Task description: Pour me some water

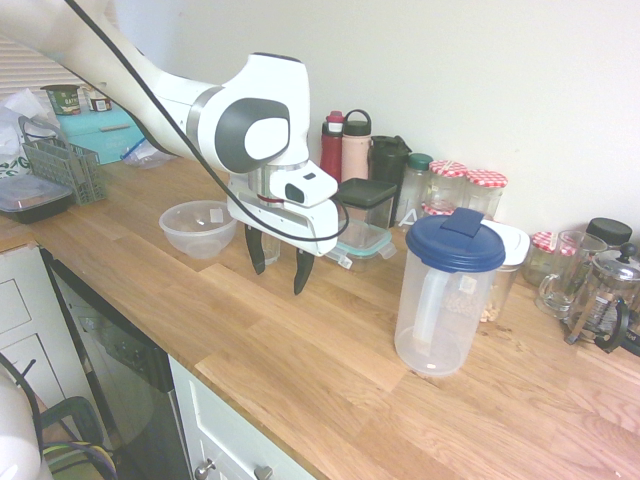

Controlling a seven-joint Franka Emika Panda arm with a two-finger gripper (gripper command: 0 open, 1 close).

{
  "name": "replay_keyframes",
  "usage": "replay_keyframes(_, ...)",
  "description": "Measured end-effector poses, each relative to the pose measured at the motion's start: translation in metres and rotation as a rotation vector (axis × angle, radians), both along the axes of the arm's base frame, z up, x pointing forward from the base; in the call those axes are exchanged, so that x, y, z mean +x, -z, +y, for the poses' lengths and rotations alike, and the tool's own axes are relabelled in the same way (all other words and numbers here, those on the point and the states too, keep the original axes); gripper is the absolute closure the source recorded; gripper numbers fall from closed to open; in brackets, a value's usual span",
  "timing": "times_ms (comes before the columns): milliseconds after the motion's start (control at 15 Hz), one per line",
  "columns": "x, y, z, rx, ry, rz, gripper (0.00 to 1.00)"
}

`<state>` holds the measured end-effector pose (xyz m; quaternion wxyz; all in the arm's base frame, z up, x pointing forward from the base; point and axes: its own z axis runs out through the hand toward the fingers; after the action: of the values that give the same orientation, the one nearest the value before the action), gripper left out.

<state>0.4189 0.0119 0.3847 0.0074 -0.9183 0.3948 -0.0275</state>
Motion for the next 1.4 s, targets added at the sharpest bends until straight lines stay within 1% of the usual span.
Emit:
replay_keyframes(133,0.0,-0.001,0.0,0.0,-0.003,-0.001,0.0)
replay_keyframes(267,0.0,-0.013,-0.007,0.001,-0.051,-0.006,0.0)
replay_keyframes(333,-0.003,-0.027,-0.014,0.005,-0.091,-0.011,0.0)
replay_keyframes(467,-0.019,-0.075,-0.038,0.018,-0.155,-0.038,0.0)
replay_keyframes(667,-0.059,-0.152,-0.079,-0.006,-0.233,-0.103,0.0)
replay_keyframes(800,-0.083,-0.183,-0.11,-0.021,-0.272,-0.153,0.0)
replay_keyframes(867,-0.094,-0.192,-0.131,-0.032,-0.276,-0.175,0.0)
replay_keyframes(1067,-0.108,-0.19,-0.183,-0.035,-0.241,-0.211,0.0)
replay_keyframes(1200,-0.105,-0.178,-0.204,-0.025,-0.213,-0.216,0.0)
replay_keyframes(1333,-0.097,-0.155,-0.228,-0.014,-0.18,-0.216,0.0)
replay_keyframes(1400,-0.091,-0.143,-0.237,-0.008,-0.163,-0.212,1.0)
